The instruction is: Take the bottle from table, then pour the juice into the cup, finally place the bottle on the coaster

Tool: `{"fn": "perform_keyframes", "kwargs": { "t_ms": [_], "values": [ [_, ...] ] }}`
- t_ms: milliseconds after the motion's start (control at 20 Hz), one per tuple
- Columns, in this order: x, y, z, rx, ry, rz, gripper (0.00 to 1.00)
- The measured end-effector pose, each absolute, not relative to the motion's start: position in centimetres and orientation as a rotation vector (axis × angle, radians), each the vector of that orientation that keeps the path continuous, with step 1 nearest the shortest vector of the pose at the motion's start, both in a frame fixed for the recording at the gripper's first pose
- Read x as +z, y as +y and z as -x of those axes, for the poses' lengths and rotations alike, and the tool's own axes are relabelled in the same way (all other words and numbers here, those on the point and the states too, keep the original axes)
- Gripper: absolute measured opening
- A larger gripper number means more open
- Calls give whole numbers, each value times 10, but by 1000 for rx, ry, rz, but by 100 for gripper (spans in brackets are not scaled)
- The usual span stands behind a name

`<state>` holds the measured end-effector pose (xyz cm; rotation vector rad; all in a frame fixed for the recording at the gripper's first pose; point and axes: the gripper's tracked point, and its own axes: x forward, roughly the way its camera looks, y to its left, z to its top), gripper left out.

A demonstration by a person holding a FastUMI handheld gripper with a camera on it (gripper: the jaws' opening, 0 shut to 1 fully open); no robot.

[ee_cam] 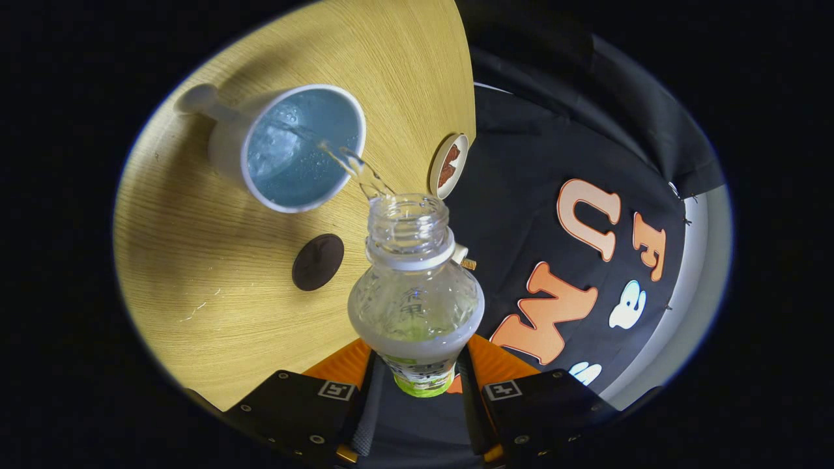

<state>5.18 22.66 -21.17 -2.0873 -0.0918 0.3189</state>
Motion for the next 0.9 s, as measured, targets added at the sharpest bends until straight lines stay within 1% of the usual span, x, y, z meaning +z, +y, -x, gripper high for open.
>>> {"fn": "perform_keyframes", "kwargs": {
  "t_ms": [900],
  "values": [
    [-201,236,-52,323,-132,2169,57]
  ]
}}
